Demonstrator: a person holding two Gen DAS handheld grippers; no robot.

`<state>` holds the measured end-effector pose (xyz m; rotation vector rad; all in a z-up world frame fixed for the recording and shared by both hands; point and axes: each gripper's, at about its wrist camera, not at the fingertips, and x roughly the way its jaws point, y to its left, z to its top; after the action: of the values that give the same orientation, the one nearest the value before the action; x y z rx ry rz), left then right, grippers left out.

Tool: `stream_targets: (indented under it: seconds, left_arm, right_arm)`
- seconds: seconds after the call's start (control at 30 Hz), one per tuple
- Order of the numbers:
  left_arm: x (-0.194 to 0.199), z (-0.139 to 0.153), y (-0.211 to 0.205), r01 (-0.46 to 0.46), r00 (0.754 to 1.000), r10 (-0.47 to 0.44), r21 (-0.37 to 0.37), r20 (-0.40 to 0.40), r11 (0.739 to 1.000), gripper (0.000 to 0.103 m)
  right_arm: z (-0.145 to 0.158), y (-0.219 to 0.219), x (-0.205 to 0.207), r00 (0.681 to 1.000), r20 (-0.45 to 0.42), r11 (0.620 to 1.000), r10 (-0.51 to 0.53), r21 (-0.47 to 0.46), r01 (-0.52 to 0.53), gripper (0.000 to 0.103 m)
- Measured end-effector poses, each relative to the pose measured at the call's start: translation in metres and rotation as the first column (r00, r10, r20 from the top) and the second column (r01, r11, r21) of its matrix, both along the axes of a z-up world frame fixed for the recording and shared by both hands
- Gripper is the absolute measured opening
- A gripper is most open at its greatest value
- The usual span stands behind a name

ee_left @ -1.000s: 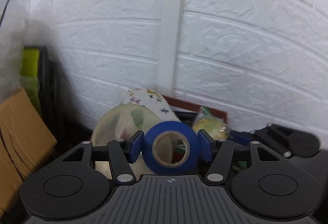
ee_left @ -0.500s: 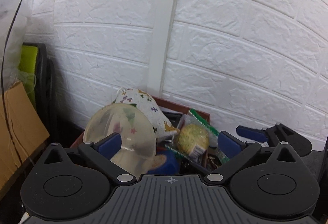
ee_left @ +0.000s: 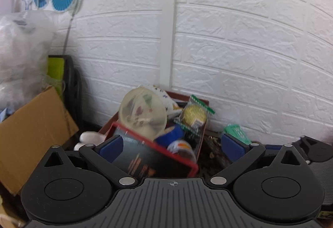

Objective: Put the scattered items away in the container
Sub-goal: 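Withdraw both tools from the box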

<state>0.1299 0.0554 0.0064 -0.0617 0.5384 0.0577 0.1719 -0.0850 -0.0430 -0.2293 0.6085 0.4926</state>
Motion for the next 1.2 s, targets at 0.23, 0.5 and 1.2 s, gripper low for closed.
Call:
stream_targets:
  seconds: [0.23,0.5,1.2]
  left_arm:
    - [-0.063,-0.015,-0.003,-0.004,0.999,0.004,-0.002,-0.038,1.0,0.103]
    - [-0.112,-0.014,-0.009,0.018,1.0,-0.018,0.009,-0.018,1.0,0.103]
    - [-0.146,-0.006,-0.028,0.094,0.995,-0.095,0.069,0.014,0.993,0.103]
  right_arm:
    - [0.0,0.0,-0.084,1.0,0.015,0.997,0.003,-0.073,-0.002,0.102]
    - [0.005,-0.001,-0.137,1.0,0.006,0.995,-0.019,-0.097,0.02,0.102]
    - [0.018,0.005,-0.179,0.998,0.049,0.994,-0.037,-0.102,0.042,0.103]
